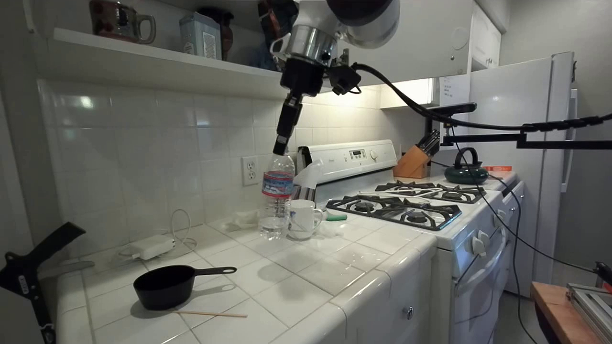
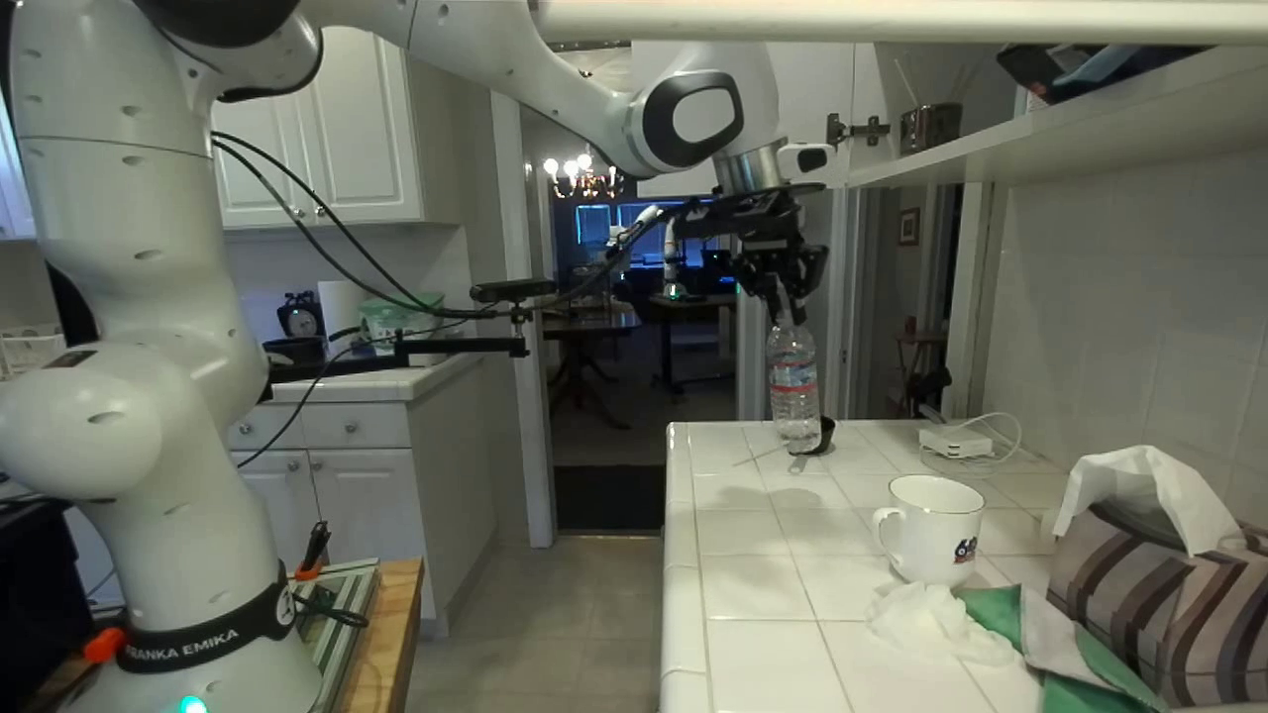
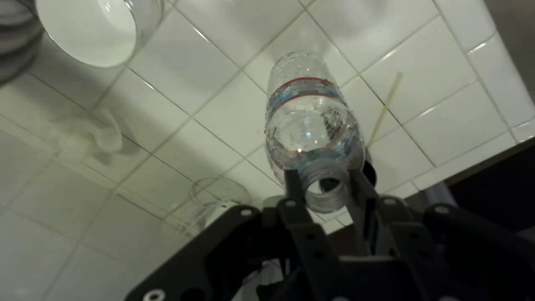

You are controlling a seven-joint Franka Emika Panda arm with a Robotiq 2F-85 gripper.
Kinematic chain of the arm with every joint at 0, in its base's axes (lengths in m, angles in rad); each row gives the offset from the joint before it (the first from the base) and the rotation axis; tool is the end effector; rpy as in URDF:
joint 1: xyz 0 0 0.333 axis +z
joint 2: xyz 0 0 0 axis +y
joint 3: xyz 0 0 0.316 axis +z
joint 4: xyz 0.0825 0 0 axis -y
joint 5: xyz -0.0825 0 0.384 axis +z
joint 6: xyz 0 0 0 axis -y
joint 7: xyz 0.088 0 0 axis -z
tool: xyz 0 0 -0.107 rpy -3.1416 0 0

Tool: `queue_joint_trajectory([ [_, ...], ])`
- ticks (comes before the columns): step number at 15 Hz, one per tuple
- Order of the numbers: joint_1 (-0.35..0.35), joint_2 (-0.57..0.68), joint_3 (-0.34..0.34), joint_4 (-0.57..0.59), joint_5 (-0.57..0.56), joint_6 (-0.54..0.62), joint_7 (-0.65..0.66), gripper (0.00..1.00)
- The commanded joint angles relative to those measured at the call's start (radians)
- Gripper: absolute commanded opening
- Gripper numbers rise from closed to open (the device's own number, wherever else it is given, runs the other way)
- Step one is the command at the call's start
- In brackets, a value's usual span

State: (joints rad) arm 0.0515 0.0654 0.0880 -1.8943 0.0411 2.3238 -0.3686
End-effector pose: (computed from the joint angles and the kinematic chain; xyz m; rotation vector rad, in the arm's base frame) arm 0.6040 0.0844 0.5052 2.9975 0.7403 0.5722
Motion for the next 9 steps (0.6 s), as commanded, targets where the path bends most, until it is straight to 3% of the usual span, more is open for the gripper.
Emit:
queue_joint_trajectory([
  [1,0.037,0.051,0.043,0.088,0.055,-0.036,-0.097,0.08],
  [9,0.097,0.157,0.11,0.158,-0.031,-0.04,-0.174,0.08],
])
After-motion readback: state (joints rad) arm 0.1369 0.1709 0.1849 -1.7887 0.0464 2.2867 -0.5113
